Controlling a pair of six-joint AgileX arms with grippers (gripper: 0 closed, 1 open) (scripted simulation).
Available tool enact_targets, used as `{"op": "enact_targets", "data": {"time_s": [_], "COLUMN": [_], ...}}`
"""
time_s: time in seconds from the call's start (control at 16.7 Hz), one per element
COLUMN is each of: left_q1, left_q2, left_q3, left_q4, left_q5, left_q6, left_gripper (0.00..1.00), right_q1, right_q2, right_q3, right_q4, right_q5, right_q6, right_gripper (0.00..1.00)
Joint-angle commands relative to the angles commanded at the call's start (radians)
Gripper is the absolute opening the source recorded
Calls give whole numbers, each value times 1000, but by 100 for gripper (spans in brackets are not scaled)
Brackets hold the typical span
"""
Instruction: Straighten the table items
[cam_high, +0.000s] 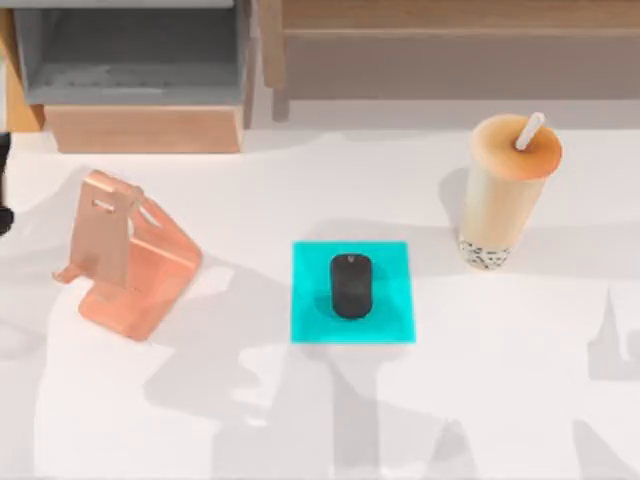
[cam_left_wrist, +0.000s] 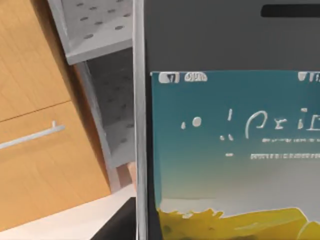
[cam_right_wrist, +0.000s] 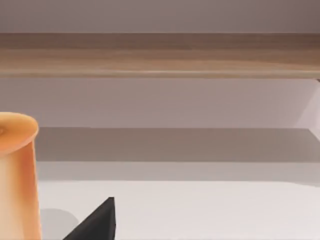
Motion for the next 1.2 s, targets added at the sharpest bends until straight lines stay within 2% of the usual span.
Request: {"op": "enact_targets", "data": {"time_s": [0.42,0.72,1.2], "left_q1": [-197,-206,-206], "left_q2": [199,208,208], "left_q3": [-56,-57,-57], "left_q4": [111,116,116], "left_q5": [29,29,29], "left_q6": [-106,-112,-112], "left_gripper": [0,0,60], "right_q1": [0,0,0], "right_q2": [0,0,0], "right_q3": [0,0,0], "right_q4": [0,0,0], "right_q5": [0,0,0], "right_q6": [0,0,0], "right_gripper": [100,100,100]}}
